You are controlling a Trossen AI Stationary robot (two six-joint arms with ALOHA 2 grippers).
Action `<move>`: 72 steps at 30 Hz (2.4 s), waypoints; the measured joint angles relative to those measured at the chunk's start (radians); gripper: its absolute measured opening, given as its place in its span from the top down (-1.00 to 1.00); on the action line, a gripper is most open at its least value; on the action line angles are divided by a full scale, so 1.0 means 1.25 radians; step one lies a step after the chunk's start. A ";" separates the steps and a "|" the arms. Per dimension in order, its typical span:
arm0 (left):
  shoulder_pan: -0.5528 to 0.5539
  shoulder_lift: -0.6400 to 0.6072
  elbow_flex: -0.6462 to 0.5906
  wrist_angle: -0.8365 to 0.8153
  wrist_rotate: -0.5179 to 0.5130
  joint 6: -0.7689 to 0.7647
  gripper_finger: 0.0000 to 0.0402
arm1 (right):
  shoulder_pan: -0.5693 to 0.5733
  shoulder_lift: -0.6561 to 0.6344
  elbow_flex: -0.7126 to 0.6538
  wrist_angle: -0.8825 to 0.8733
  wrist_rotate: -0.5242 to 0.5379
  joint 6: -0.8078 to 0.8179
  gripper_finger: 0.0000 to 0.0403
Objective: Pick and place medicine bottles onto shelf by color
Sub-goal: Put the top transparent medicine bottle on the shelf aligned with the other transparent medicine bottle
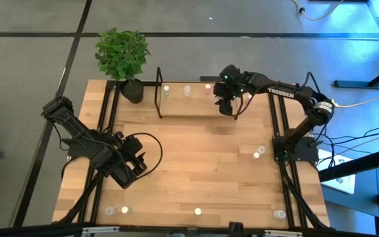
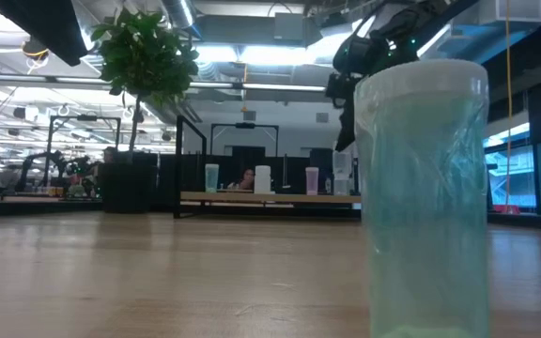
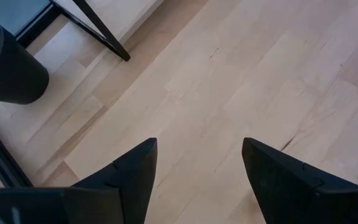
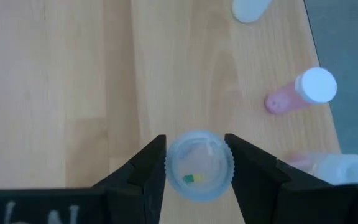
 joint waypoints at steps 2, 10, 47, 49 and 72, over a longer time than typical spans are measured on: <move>0.000 0.000 0.000 0.001 0.000 0.000 -0.14 | -0.001 0.010 0.000 0.012 0.000 -0.007 0.23; 0.000 0.000 0.000 0.015 0.000 0.000 -0.14 | -0.009 0.021 0.000 0.006 -0.020 -0.036 0.23; -0.001 0.000 0.000 0.033 -0.193 0.006 -0.14 | -0.038 0.030 -0.002 -0.016 -0.006 -0.074 0.23; -0.001 0.000 0.000 0.035 -0.189 0.006 -0.15 | -0.038 0.031 -0.010 -0.007 -0.007 -0.075 0.23; -0.001 0.000 0.000 0.042 -0.167 0.004 -0.15 | -0.049 0.032 -0.077 0.090 0.084 -0.076 0.23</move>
